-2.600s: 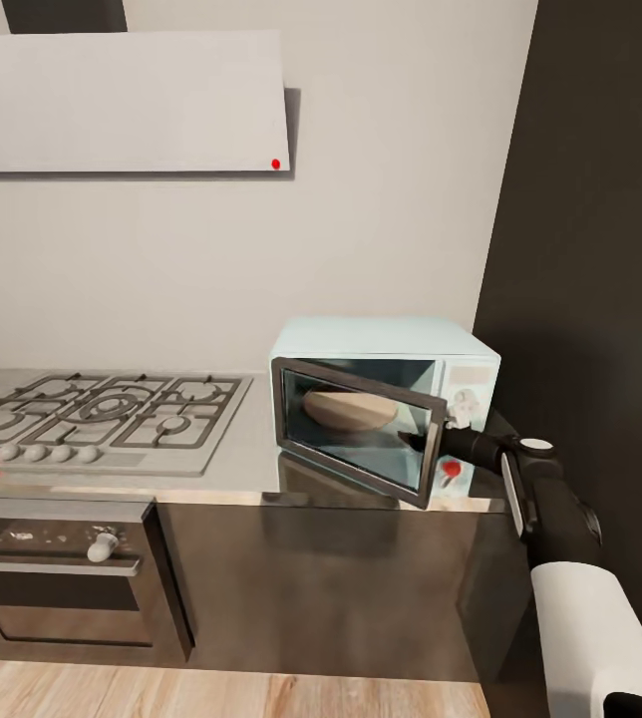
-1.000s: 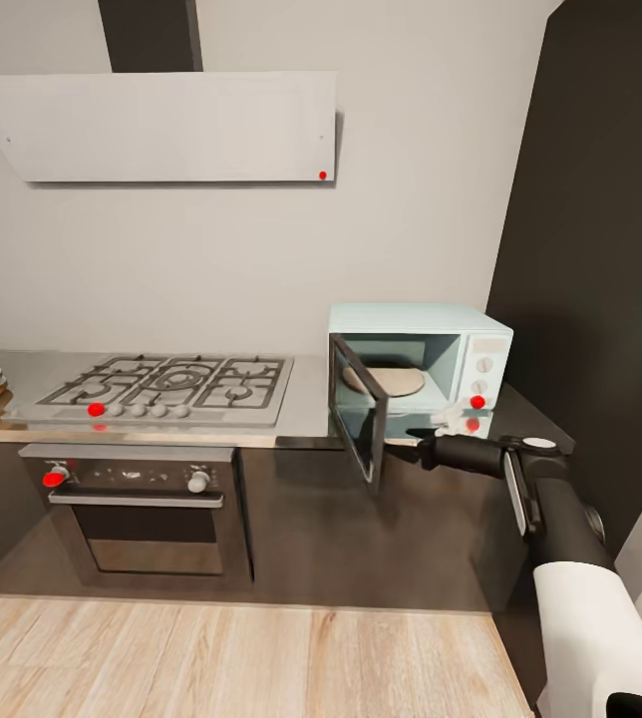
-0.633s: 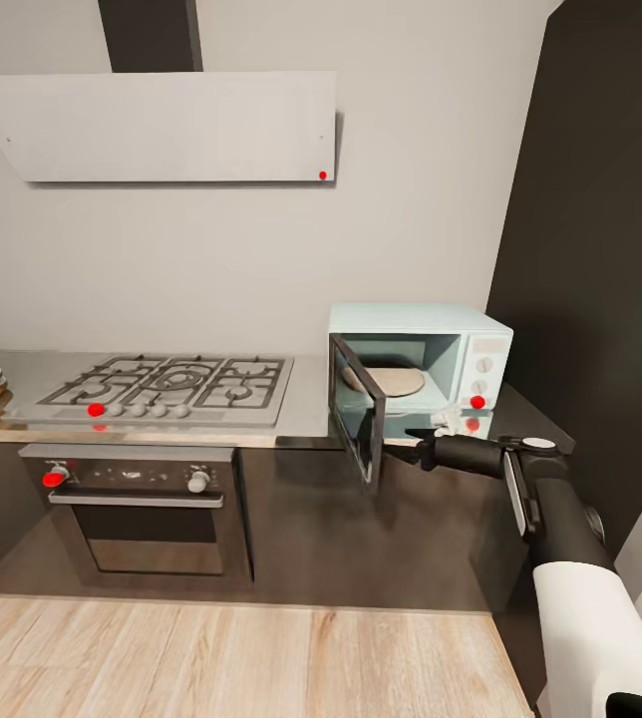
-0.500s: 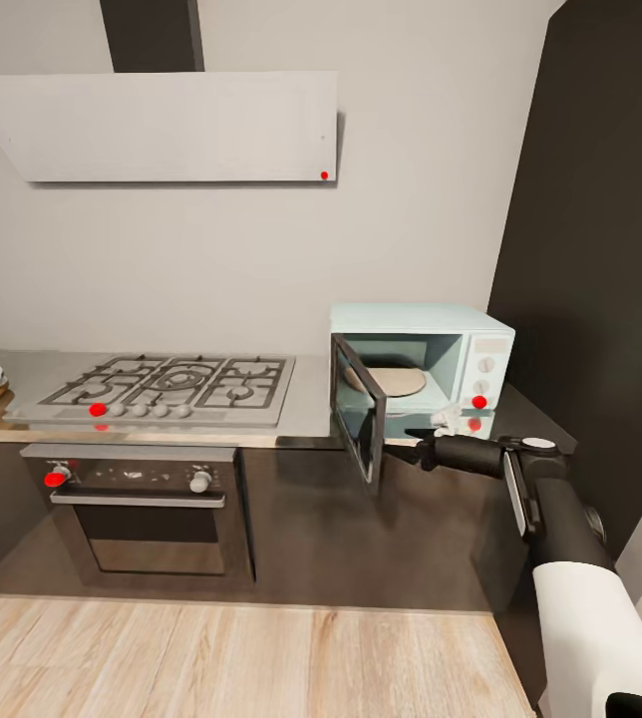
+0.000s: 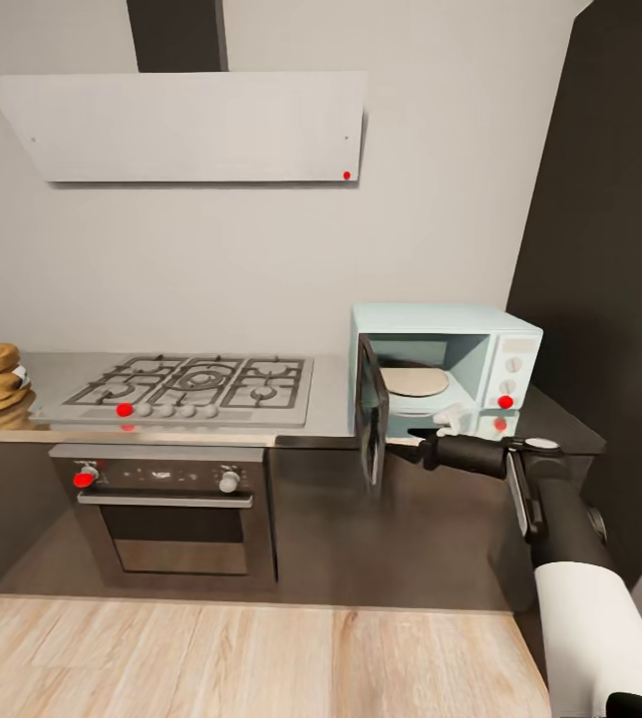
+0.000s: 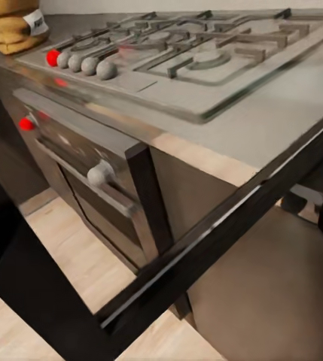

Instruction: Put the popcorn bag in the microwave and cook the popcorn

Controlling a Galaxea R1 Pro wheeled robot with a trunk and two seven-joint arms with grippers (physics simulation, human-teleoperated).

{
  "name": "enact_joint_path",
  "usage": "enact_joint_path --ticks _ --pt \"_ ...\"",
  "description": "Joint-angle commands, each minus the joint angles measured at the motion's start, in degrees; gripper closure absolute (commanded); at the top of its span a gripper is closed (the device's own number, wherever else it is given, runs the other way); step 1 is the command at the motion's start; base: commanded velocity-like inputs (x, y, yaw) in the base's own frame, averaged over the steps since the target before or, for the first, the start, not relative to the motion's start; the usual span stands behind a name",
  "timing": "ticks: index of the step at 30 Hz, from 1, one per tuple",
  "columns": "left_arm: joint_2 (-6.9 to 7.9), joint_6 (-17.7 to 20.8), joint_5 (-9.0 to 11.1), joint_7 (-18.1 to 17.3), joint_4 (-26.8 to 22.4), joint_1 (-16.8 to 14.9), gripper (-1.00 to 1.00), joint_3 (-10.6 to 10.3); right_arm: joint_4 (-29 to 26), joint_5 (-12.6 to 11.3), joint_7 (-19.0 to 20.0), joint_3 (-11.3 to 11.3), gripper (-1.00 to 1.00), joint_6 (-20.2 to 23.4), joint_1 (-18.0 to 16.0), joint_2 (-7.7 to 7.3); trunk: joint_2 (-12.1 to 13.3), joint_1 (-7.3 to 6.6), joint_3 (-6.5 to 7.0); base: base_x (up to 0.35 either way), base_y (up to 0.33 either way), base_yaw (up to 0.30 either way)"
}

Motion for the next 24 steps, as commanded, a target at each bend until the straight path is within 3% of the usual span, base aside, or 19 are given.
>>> enact_joint_path --ticks 1,10,12,15,18,24 --pt "-0.01 0.00 0.60 -0.18 0.06 -0.06 -1.00 -0.49 -0.09 0.27 0.48 0.55 -1.00 0.46 -0.06 0.10 -0.03 0.00 -0.06 0.000 0.123 0.000" --pt "-0.01 0.00 0.59 -0.18 0.06 -0.06 -1.00 -0.49 -0.16 0.42 0.18 0.49 -1.00 0.44 -0.06 0.06 -0.03 0.00 -0.06 0.000 0.101 0.000" --pt "-0.01 0.00 0.60 -0.18 0.06 -0.06 -1.00 -0.49 -0.16 0.52 -0.62 -0.53 -1.00 0.05 -0.06 0.03 -0.03 0.00 -0.06 0.000 0.015 0.000" --pt "0.00 0.00 0.60 -0.18 0.06 -0.06 -1.00 -0.49 -0.17 1.06 -4.92 -4.57 -1.00 -2.99 -0.06 -0.10 -0.03 0.00 -0.06 0.000 0.004 0.000" --pt "-0.01 0.00 0.59 -0.18 0.06 -0.06 -1.00 -0.49 -0.18 2.53 -10.08 -5.56 -1.00 -3.85 -0.06 -0.57 -0.03 0.00 -0.06 0.000 0.000 0.000" --pt "-0.01 0.00 0.60 -0.18 0.06 -0.06 -1.00 -0.49 0.13 2.89 -17.02 -5.85 -1.00 -4.02 -0.06 -1.85 -0.03 0.00 -0.06 0.000 0.000 0.000"
